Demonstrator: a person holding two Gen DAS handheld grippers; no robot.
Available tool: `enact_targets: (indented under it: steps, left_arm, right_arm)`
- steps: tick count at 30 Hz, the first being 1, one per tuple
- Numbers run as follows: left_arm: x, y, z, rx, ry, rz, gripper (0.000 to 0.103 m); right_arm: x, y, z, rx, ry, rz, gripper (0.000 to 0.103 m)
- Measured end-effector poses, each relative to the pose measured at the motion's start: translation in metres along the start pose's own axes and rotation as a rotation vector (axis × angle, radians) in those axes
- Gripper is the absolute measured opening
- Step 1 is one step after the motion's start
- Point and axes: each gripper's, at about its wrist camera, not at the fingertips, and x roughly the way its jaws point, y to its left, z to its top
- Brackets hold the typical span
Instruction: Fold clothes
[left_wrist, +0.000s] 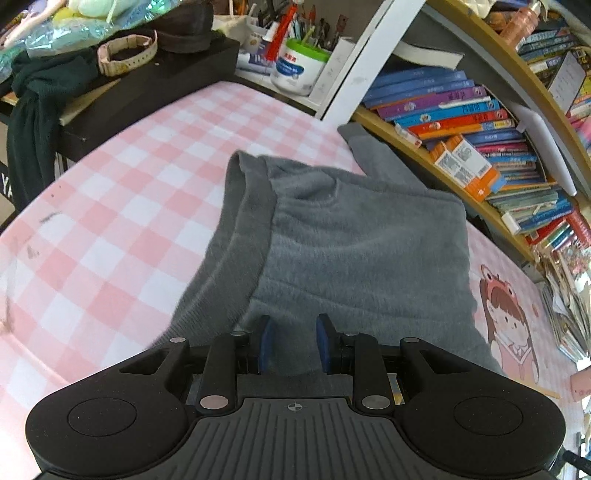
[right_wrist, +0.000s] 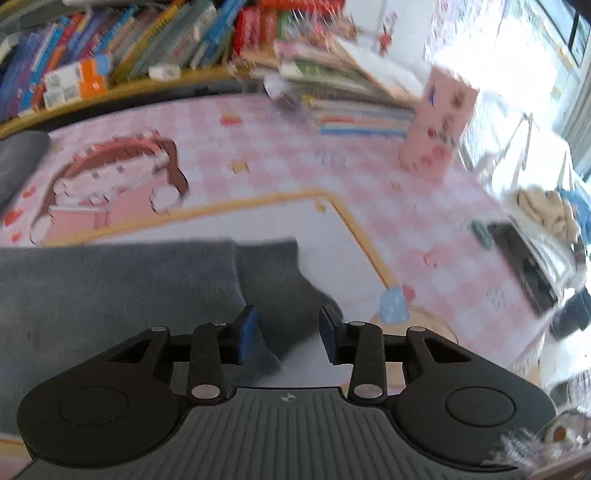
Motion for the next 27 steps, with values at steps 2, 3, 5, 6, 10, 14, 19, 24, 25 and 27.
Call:
enact_targets:
  steps: [2,3,5,6,10,14,19,24,25,27]
  left_arm:
    - [0.000,0.002,0.003,0.001,-0.004,-0.006,0.025]
    - [0.000,0.002,0.004,0.002,-0.005,-0.009,0.025]
    - [0.001,0.003,0.005,0.006,-0.003,-0.018,0.025]
    - [0.002,0.003,0.005,0.009,-0.001,-0.022,0.025]
    - [0.008,0.004,0.006,0.023,0.011,-0.043,0.024]
    - [0.015,0.006,0.010,0.040,0.026,-0.054,0.021]
    - [0.018,0.035,0.014,-0.080,0.015,-0.019,0.002]
    - [0.017,0.043,0.017,-0.072,0.006,-0.014,0.002]
    - [0.017,0.045,0.018,-0.067,0.009,-0.023,0.002]
    - [0.018,0.048,0.019,-0.060,0.015,-0.039,0.003]
  right_arm:
    - [-0.003,0.009,0.005,-0.014,-0.022,0.024,0.035]
    - [-0.001,0.013,0.005,-0.014,-0.021,0.040,0.034]
    - [0.002,0.023,0.006,-0.014,-0.018,0.074,0.034]
    - [0.003,0.029,0.006,-0.015,-0.011,0.092,0.034]
    - [0.012,0.051,0.001,-0.031,0.043,0.135,0.033]
    - [0.016,0.061,-0.008,-0.021,0.088,0.141,0.033]
    - [0.011,0.067,-0.014,-0.008,0.091,0.138,0.034]
    - [0.007,0.078,-0.020,-0.024,0.078,0.141,0.035]
    - [0.007,0.079,-0.021,-0.023,0.073,0.135,0.035]
    - [0.006,0.078,-0.022,-0.009,0.066,0.132,0.036]
